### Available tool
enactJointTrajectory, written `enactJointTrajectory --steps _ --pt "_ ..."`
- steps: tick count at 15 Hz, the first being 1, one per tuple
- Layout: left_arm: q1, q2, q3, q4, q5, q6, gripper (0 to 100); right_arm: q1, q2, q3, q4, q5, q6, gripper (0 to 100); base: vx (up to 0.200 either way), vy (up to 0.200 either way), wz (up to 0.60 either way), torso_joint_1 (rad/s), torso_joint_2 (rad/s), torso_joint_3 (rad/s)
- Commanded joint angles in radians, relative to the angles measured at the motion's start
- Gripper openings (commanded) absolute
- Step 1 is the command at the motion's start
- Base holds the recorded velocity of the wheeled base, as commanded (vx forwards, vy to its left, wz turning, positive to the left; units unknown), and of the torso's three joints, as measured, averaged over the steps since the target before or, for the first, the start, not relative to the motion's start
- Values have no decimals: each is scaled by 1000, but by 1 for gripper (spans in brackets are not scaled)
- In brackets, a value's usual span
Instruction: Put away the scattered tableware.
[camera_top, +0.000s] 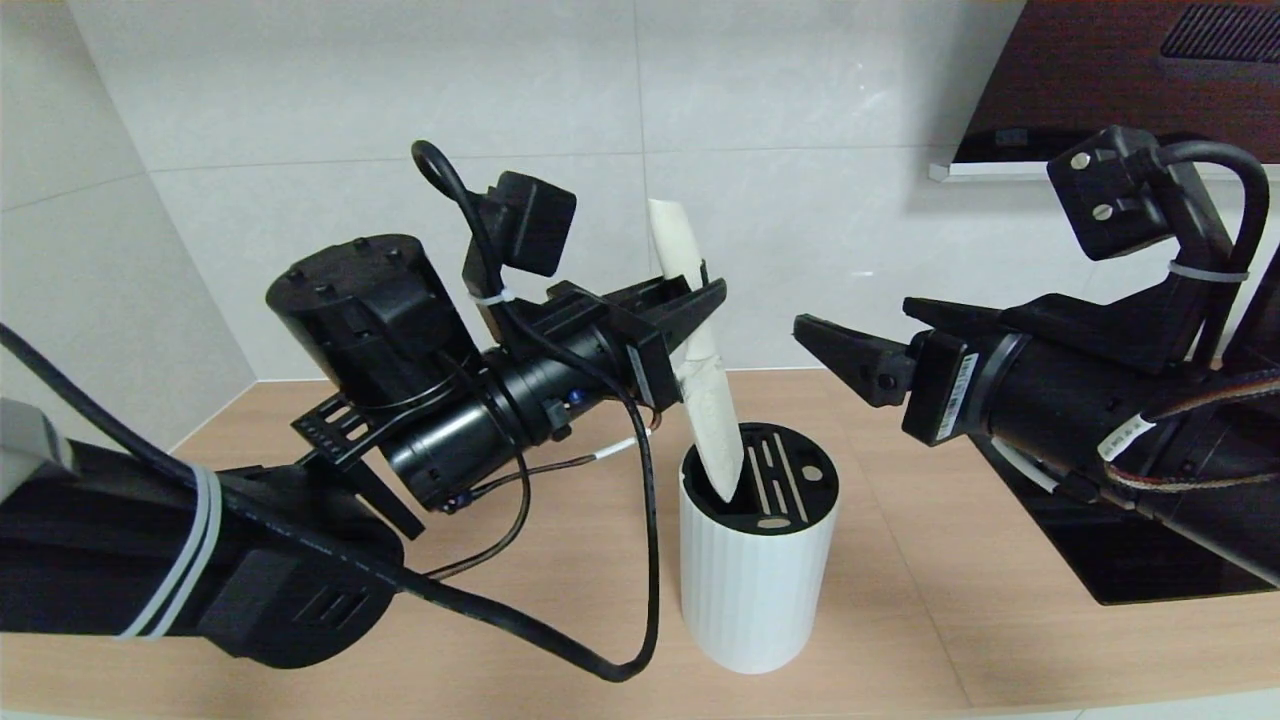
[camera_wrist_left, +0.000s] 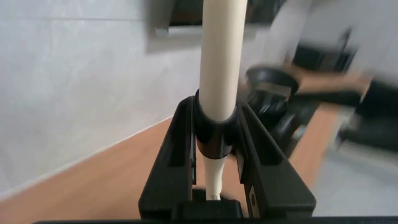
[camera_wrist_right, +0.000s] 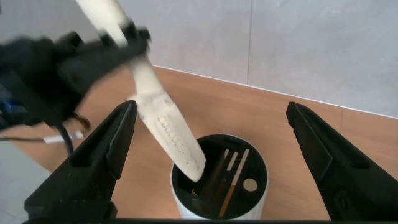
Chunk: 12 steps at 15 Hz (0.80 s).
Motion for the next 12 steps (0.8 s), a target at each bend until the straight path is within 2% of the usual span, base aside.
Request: enactJointTrajectory --steps 1,7,10,12 --pt "-6 18 15 0 0 8 0 0 5 3 0 0 0 100 0 0 0 0 0 0" --pt "-26 44 43 -2 -5 15 0 2 6 6 0 0 0 100 0 0 0 0 0 0" --pt "-32 107 48 -19 -2 41 0 2 6 6 0 0 0 100 0 0 0 0 0 0" --pt "-48 148 49 -52 6 44 0 2 6 6 0 0 0 100 0 0 0 0 0 0"
